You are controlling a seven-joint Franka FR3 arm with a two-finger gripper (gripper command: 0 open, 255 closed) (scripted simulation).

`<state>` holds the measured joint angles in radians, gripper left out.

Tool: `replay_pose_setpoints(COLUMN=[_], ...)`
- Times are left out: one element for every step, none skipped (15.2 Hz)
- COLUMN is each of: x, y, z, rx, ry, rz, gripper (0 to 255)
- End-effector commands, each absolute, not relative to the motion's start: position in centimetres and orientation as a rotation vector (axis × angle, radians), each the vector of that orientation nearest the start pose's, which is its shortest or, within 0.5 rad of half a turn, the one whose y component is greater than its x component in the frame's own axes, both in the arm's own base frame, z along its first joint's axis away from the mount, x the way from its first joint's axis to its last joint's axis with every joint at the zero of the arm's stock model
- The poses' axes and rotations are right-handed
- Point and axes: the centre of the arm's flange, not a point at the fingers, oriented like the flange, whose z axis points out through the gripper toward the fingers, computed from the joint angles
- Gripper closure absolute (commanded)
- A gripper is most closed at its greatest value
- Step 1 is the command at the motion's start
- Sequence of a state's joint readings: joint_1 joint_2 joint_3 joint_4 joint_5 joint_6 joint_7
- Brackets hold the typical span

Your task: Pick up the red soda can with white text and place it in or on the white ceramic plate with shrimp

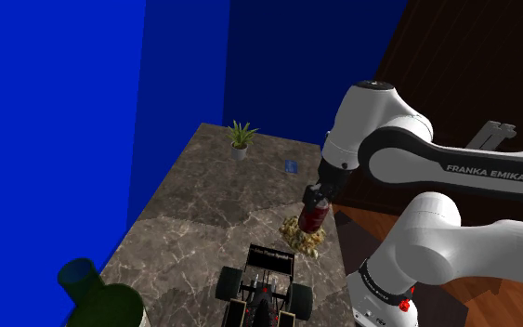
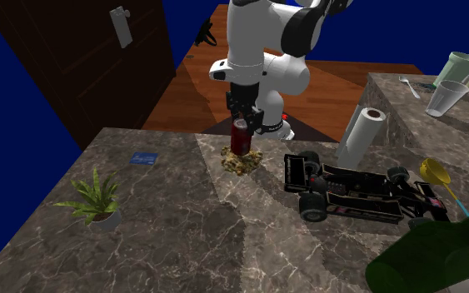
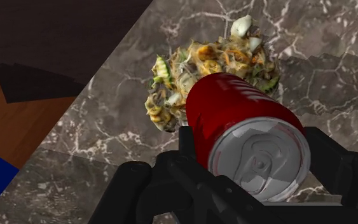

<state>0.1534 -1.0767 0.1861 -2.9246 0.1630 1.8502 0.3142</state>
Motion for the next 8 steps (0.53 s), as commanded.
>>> replay_pose_setpoints(x=[22.85, 22.85, 22.85, 22.85, 22.85, 22.85, 22.85, 22.85], y=[8.45, 8.45, 8.45, 8.45, 8.45, 8.46, 8.46, 8.46], z=[41.83, 41.83, 41.83, 41.83, 41.83, 41.83, 41.84, 41.83], rx=[-3.143, -3.143, -3.143, -3.143, -3.143, -3.143, -3.143, -3.143], ry=[0.185, 0.185, 0.185, 0.185, 0.185, 0.185, 0.185, 0.185], rz=[-0.002, -0.002, -0.002, -0.002, -0.002, -0.002, -0.002, -0.002], gripper=[255, 255, 255, 255, 255, 0, 0, 0])
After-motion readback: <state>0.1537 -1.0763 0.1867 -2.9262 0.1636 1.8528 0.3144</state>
